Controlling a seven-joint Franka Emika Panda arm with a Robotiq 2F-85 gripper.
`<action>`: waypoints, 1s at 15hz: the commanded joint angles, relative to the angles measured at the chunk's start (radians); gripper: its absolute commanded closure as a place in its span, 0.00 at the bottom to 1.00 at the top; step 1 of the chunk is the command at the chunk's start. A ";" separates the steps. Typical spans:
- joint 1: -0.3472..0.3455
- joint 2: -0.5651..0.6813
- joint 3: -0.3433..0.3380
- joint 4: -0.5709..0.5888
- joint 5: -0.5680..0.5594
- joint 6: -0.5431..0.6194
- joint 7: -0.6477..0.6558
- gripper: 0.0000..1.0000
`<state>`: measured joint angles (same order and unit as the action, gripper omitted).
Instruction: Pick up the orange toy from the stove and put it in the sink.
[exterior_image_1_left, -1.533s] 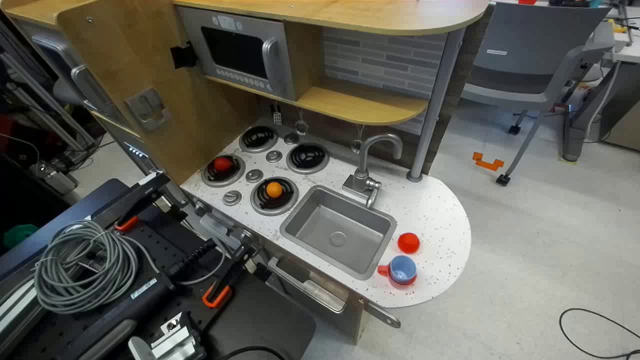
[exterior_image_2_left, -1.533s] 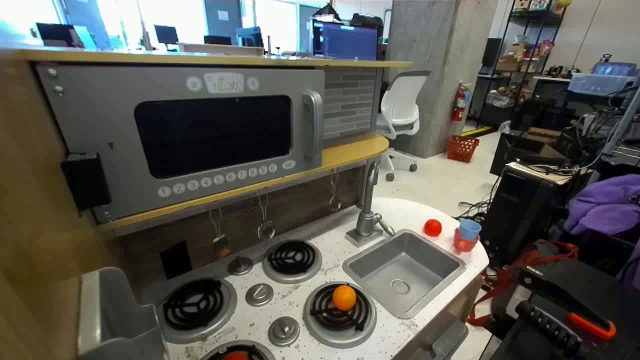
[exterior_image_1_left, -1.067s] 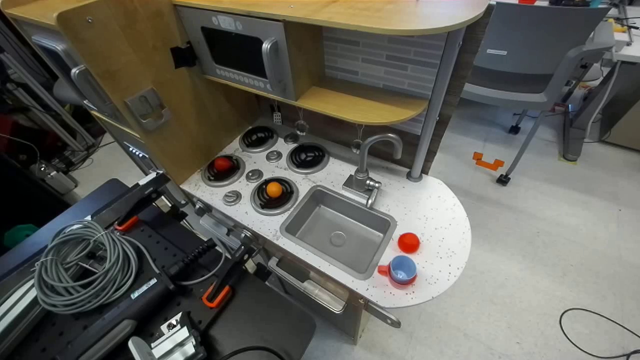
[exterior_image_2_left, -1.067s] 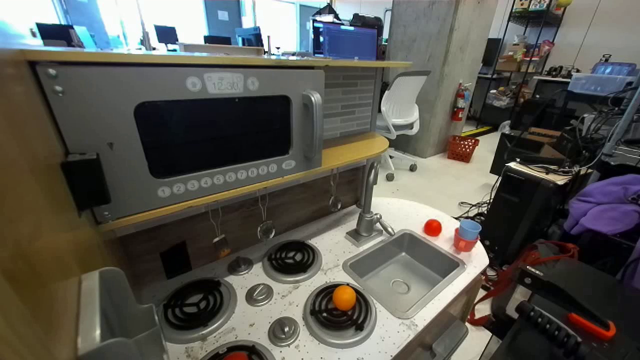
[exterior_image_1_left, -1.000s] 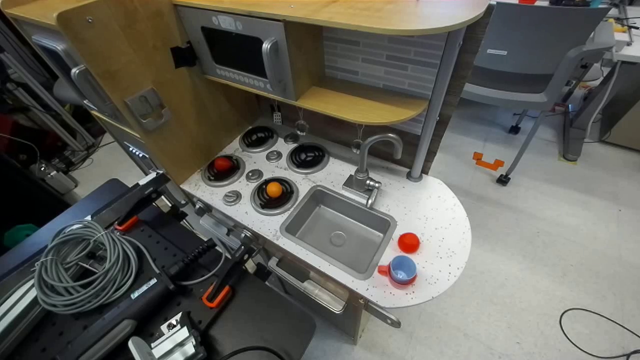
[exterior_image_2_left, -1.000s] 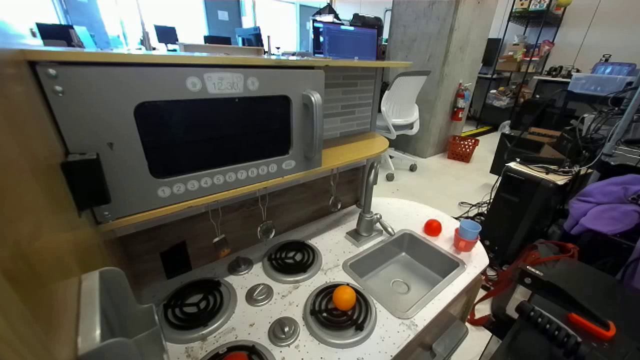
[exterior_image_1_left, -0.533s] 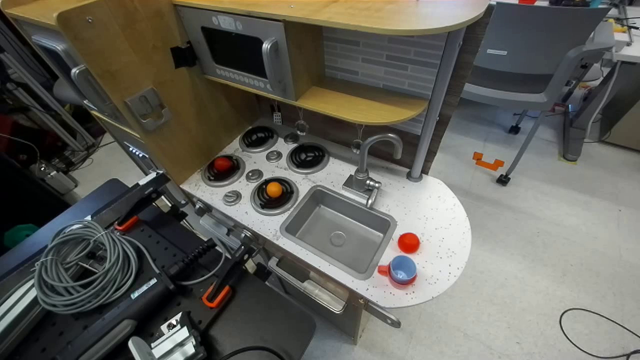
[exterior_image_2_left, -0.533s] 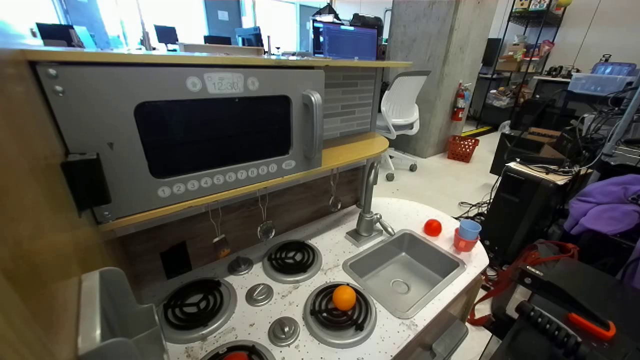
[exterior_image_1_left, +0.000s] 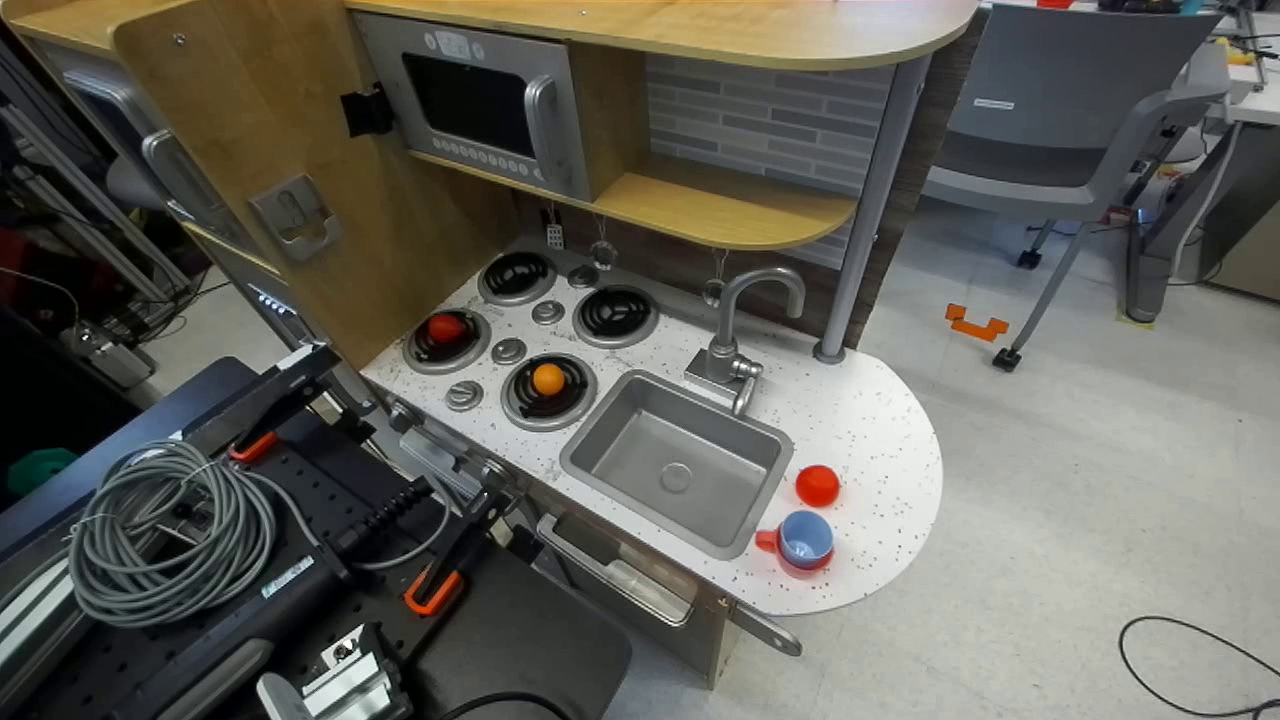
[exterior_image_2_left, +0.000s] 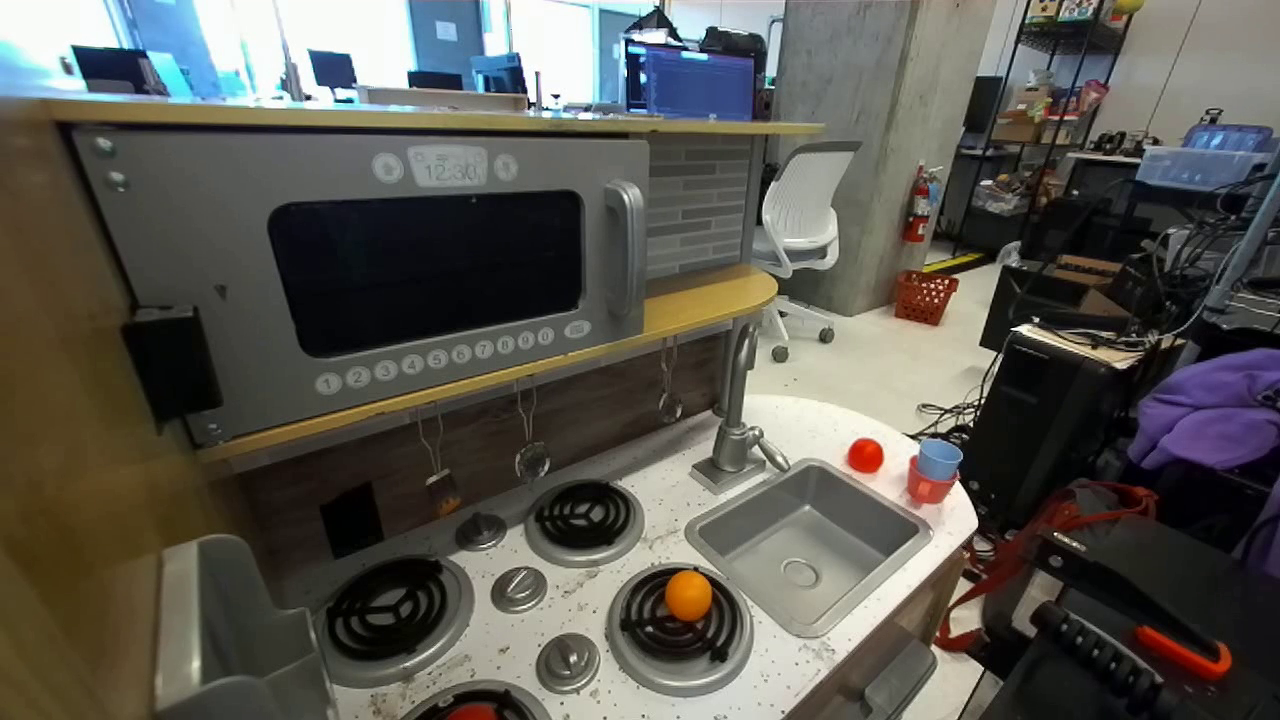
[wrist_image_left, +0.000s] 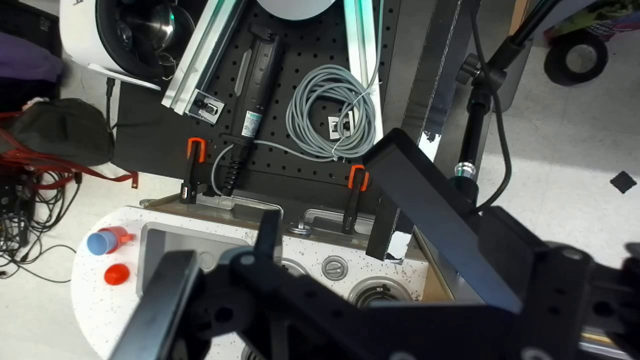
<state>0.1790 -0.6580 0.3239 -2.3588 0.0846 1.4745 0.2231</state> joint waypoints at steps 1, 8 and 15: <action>-0.005 -0.034 -0.054 -0.031 -0.035 0.034 -0.038 0.00; -0.064 -0.019 -0.199 -0.125 -0.070 0.285 -0.118 0.00; -0.128 0.037 -0.287 -0.239 -0.108 0.578 -0.208 0.00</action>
<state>0.0690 -0.6482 0.0614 -2.5651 -0.0163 1.9455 0.0453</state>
